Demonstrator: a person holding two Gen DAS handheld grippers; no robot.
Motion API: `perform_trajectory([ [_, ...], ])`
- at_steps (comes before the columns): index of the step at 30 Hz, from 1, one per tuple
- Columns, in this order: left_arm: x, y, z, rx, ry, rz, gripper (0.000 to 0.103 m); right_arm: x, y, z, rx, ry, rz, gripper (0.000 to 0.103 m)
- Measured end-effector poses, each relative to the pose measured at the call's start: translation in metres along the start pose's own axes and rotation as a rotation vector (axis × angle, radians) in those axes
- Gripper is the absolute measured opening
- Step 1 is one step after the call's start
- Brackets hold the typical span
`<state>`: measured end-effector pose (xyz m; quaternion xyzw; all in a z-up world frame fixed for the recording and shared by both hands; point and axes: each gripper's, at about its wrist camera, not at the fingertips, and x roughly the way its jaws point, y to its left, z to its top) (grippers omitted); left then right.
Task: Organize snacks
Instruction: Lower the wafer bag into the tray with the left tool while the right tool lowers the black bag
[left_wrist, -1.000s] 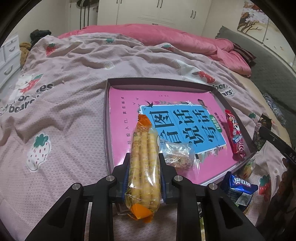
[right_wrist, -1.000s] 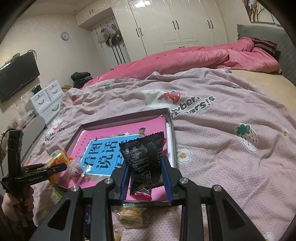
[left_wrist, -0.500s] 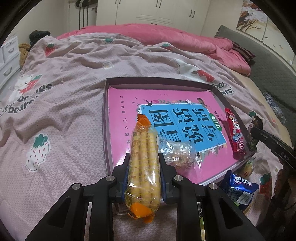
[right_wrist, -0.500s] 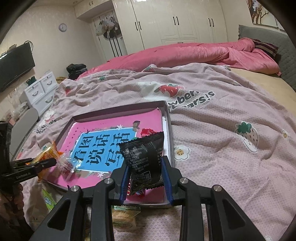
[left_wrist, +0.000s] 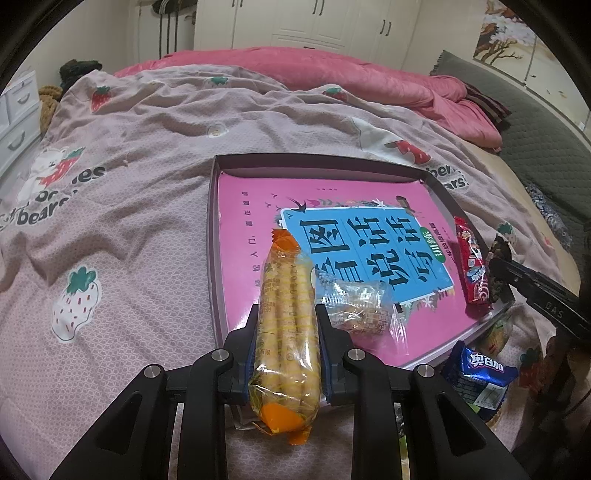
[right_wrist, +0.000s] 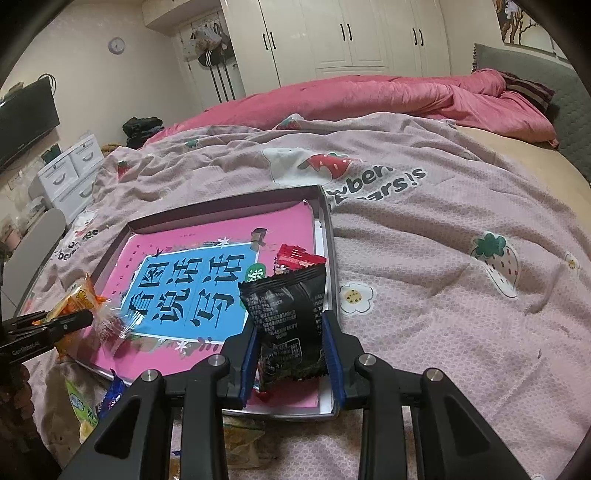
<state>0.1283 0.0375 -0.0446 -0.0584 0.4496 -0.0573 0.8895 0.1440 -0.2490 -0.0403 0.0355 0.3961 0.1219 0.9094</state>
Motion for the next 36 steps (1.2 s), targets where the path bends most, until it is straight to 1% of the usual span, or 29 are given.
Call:
perform_trajectory([
  [12,0.005,0.0,0.002,-0.005,0.007,0.0,0.027,0.005,0.002,-0.002,0.003,0.016,0.015,0.034],
  [27,0.009,-0.012,0.001,0.02,0.017,-0.053,0.027,0.003,0.007,-0.005,-0.01,0.015,0.059,0.034],
  [30,0.01,-0.015,0.0,0.025,0.021,-0.058,0.027,0.004,0.009,-0.005,-0.012,0.021,0.073,0.034],
  [36,0.01,-0.015,0.0,0.024,0.021,-0.062,0.027,0.004,0.01,-0.005,-0.02,0.015,0.071,0.034],
])
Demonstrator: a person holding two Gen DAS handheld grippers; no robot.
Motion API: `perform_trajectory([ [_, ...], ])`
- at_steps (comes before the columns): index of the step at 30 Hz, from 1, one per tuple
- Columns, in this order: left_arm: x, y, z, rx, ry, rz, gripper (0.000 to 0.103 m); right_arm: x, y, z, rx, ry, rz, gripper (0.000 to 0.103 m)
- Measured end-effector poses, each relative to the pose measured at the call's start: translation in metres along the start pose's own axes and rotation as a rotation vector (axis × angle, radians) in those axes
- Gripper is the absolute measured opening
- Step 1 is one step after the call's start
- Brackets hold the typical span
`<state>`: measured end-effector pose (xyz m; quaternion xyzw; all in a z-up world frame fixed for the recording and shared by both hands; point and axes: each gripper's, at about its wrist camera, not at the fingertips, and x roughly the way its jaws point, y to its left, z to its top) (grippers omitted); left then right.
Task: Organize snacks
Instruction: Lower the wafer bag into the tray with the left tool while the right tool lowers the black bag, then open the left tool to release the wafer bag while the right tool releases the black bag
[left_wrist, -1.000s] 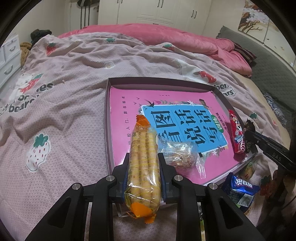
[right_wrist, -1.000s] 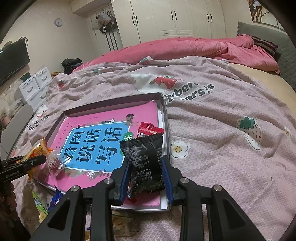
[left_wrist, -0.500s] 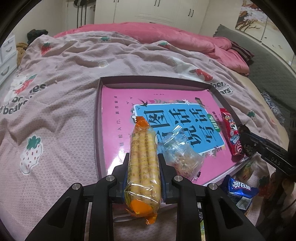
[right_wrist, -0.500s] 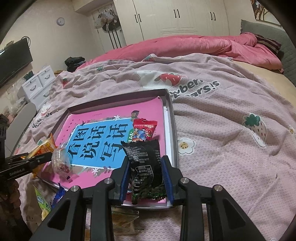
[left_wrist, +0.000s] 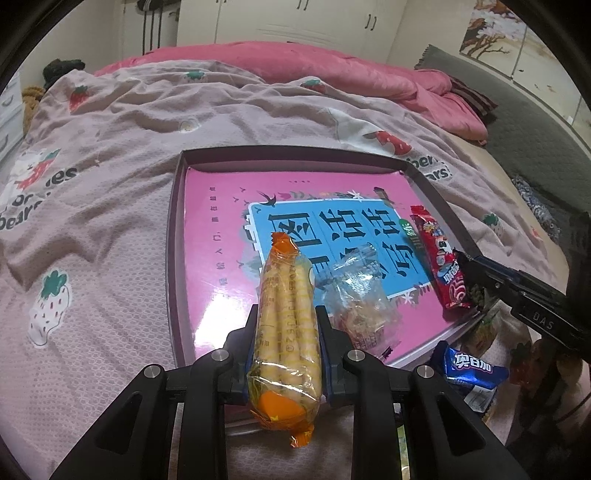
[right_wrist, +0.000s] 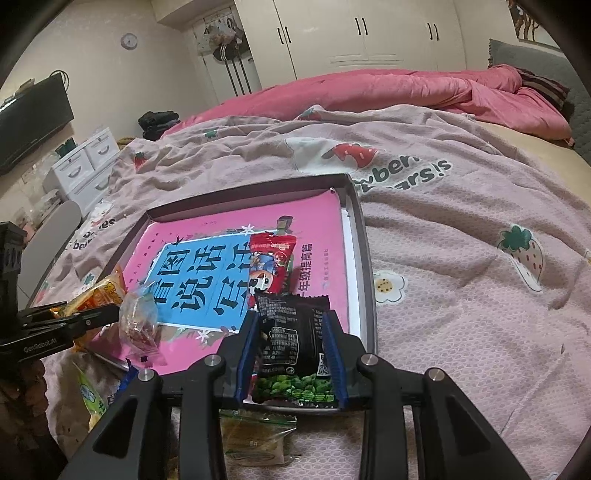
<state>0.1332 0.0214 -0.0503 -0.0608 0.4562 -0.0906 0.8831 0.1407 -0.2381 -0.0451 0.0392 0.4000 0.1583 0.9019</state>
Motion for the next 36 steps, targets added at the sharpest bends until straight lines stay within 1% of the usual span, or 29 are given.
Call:
perform_trajectory([
  [10,-0.001,0.001,0.0,-0.001,0.0,-0.012,0.027,-0.001,0.0,-0.002,-0.01,0.009,-0.012,0.034],
  [19,-0.003,0.001,0.0,-0.008,0.005,-0.038,0.028,-0.001,-0.001,-0.002,-0.011,0.01,-0.017,0.035],
  [27,-0.005,0.006,0.001,-0.025,0.002,-0.025,0.039,-0.001,-0.001,-0.002,-0.012,0.011,-0.018,0.035],
  [33,-0.008,0.012,0.002,-0.038,-0.009,-0.018,0.045,-0.001,0.0,-0.002,-0.013,0.012,-0.02,0.036],
  [36,-0.008,0.014,0.002,-0.039,-0.011,-0.01,0.046,-0.001,-0.001,-0.002,-0.014,0.012,-0.022,0.036],
])
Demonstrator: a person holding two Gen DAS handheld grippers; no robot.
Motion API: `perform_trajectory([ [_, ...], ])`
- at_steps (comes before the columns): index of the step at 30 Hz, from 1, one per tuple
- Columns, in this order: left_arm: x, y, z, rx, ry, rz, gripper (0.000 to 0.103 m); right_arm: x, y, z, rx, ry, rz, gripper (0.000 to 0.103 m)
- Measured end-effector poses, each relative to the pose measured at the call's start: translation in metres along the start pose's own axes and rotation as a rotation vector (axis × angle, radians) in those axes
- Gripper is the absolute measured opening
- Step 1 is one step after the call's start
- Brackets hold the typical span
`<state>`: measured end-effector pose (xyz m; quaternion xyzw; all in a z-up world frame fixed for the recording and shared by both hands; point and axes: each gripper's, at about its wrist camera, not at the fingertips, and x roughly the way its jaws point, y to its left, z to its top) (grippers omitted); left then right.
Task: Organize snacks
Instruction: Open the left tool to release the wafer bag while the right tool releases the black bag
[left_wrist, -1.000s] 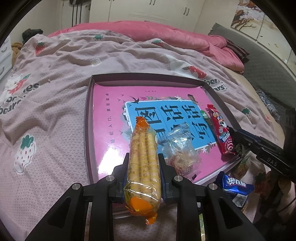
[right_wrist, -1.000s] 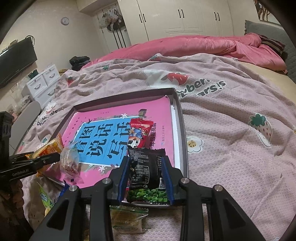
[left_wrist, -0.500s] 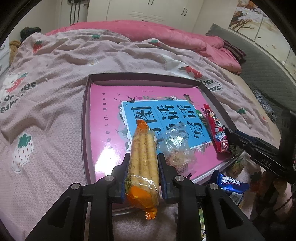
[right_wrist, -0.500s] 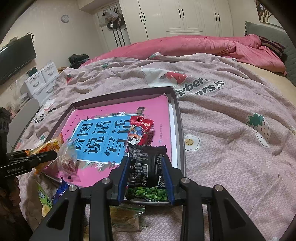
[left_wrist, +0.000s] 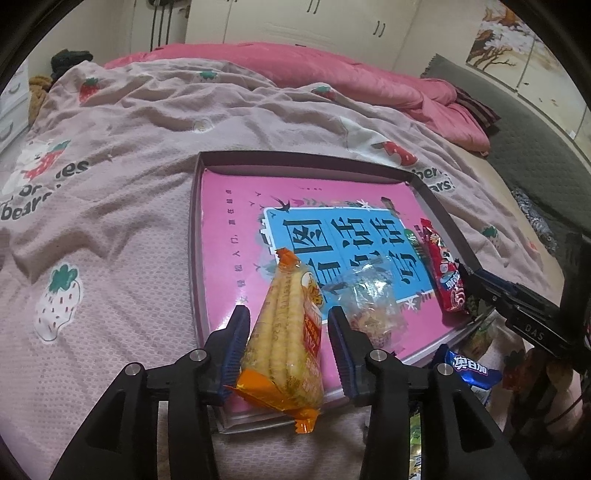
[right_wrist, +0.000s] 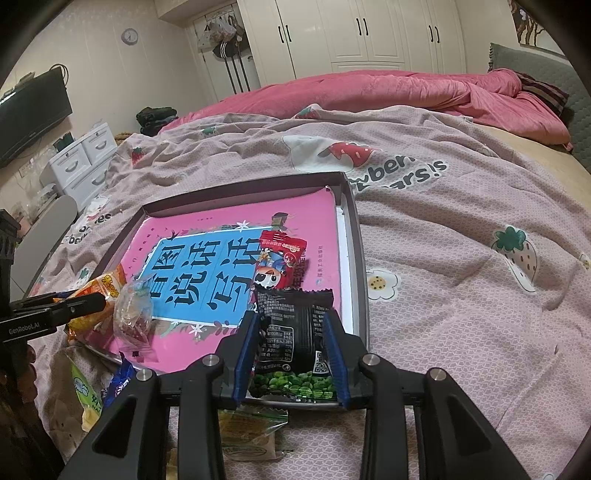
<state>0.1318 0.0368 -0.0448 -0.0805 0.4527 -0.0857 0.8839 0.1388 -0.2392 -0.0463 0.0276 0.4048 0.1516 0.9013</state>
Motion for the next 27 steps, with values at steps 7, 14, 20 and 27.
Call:
perform_trajectory([
  [7,-0.003,0.003,0.001,0.015,-0.018,0.027,0.051,0.001,-0.002,0.0,0.007,0.002,-0.001,0.039],
  [14,-0.006,0.003,0.003,0.026,-0.046,0.009,0.058,0.001,-0.002,0.0,0.005,0.003,-0.001,0.039],
  [20,-0.016,0.004,0.007,0.034,-0.08,0.005,0.063,0.0,-0.002,0.001,0.006,0.002,0.001,0.039],
  [27,-0.021,0.01,0.008,0.024,-0.088,0.012,0.063,0.0,-0.002,0.001,0.005,0.002,0.0,0.039],
])
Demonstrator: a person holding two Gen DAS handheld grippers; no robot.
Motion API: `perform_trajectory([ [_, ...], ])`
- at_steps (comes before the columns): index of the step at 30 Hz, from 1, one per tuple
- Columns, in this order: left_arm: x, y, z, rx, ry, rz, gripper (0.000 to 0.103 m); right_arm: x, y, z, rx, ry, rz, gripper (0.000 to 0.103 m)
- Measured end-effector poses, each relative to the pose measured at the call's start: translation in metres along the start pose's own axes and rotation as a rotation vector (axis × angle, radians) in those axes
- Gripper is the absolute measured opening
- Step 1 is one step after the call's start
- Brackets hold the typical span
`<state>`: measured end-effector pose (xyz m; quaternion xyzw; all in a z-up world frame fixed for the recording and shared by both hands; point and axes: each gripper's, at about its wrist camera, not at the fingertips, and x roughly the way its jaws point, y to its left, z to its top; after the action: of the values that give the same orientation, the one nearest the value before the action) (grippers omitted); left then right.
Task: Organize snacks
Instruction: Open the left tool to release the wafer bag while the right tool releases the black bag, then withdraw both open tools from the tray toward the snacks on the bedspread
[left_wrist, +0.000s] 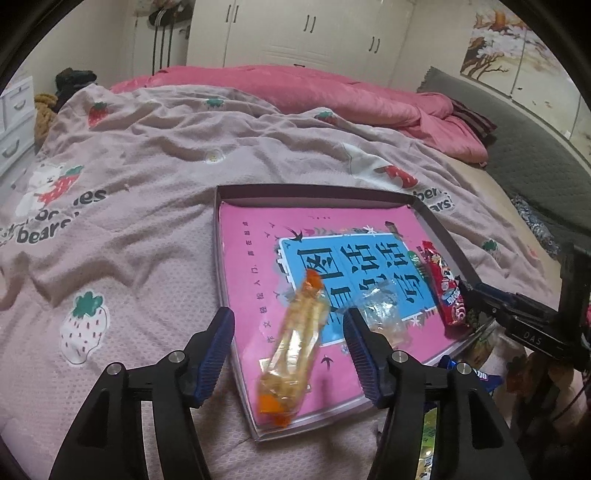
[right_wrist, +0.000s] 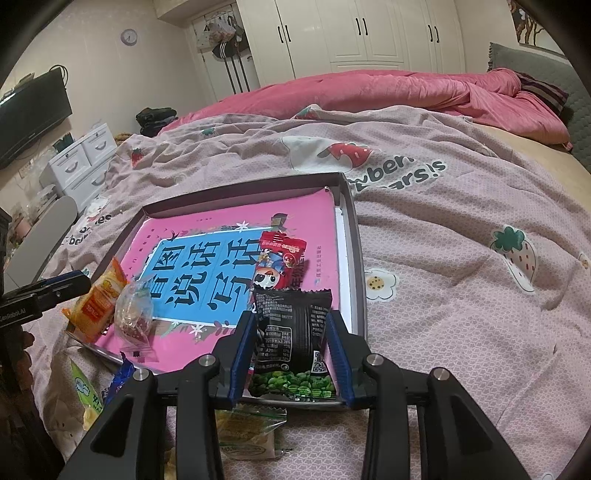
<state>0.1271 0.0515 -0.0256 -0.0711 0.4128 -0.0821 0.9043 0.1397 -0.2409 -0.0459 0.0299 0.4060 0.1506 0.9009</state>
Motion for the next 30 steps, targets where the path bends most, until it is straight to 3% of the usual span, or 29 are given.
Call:
perform_trajectory([
  [8,-0.009,0.008,0.0,-0.011,-0.011,0.016,0.063,-0.005,0.002,0.002,-0.008,-0.018,0.002,0.039],
  [12,-0.014,0.01,0.0,-0.02,-0.015,0.021,0.066,-0.008,0.005,0.003,-0.02,-0.03,0.008,0.046],
  [30,-0.046,-0.003,-0.002,-0.008,-0.06,0.018,0.075,-0.029,0.018,0.002,-0.086,-0.093,0.004,0.056],
])
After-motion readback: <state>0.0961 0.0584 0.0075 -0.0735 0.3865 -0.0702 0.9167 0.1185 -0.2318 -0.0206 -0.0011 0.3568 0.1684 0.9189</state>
